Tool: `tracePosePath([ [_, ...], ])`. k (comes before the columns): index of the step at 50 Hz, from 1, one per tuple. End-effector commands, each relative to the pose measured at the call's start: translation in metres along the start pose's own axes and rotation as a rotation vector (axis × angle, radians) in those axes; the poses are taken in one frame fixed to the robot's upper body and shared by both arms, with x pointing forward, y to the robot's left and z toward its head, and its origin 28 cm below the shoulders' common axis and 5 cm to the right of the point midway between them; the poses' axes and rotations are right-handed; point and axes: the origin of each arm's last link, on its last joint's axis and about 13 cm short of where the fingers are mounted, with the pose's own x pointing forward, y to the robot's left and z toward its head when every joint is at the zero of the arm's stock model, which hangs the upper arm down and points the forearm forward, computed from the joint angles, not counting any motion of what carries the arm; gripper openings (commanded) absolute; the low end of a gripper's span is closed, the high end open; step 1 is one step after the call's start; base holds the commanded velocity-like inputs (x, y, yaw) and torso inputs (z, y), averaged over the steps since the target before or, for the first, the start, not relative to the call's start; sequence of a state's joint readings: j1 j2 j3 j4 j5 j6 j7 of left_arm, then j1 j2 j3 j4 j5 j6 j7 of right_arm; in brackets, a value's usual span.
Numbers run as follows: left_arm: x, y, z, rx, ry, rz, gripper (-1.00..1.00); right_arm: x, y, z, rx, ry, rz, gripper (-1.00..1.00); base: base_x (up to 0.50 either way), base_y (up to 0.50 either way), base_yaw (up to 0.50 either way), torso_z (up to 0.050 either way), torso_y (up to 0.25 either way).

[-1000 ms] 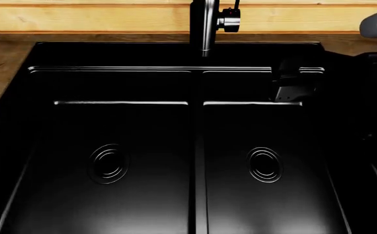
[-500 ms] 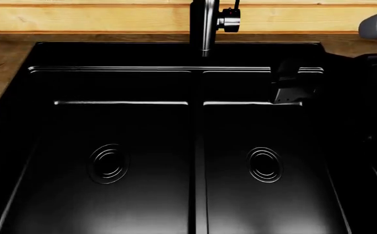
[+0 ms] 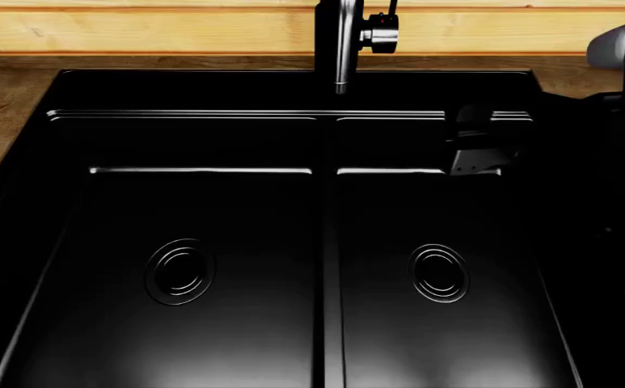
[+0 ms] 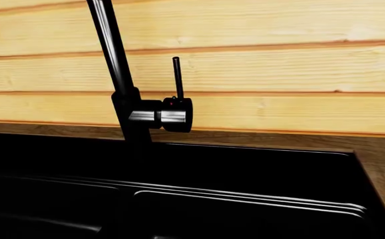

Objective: Pick the cup and bowl from the sink and place them on the counter for drying.

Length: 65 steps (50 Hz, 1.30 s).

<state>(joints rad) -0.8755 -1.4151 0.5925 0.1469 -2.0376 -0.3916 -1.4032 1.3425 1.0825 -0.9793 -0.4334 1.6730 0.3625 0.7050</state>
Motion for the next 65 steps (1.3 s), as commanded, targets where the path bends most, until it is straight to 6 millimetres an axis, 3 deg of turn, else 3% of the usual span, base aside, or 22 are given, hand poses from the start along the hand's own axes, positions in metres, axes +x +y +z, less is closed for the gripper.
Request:
tracePosePath([
  [1,0.003,-0.003,0.010,-0.051,-0.015,-0.014,1.00,0.003,0.001,0.000,-0.003,-0.005,0.013,1.00,0.00,0.00,0.00,0.000,0.000],
  [19,-0.012,-0.012,0.025,-0.024,-0.049,-0.065,1.00,0.004,0.000,-0.004,0.006,-0.005,0.016,1.00,0.00,0.00,0.00,0.000,0.000],
  [28,-0.031,-0.011,0.047,0.007,-0.133,-0.087,1.00,0.003,0.001,-0.003,0.005,-0.007,0.021,1.00,0.00,0.00,0.00,0.000,0.000],
  [49,-0.044,-0.023,0.066,0.010,-0.173,-0.136,1.00,0.002,-0.001,-0.001,0.007,-0.013,0.021,1.00,0.00,0.00,0.00,0.000,0.000],
  [54,-0.051,-0.030,0.065,-0.012,-0.155,-0.252,1.00,0.000,-0.001,0.002,0.009,-0.021,0.018,1.00,0.00,0.00,0.00,0.000,0.000],
  [65,-0.063,-0.042,0.053,0.207,-0.245,-0.489,1.00,0.001,-0.001,-0.003,0.021,-0.018,0.021,1.00,0.00,0.00,0.00,0.000,0.000],
])
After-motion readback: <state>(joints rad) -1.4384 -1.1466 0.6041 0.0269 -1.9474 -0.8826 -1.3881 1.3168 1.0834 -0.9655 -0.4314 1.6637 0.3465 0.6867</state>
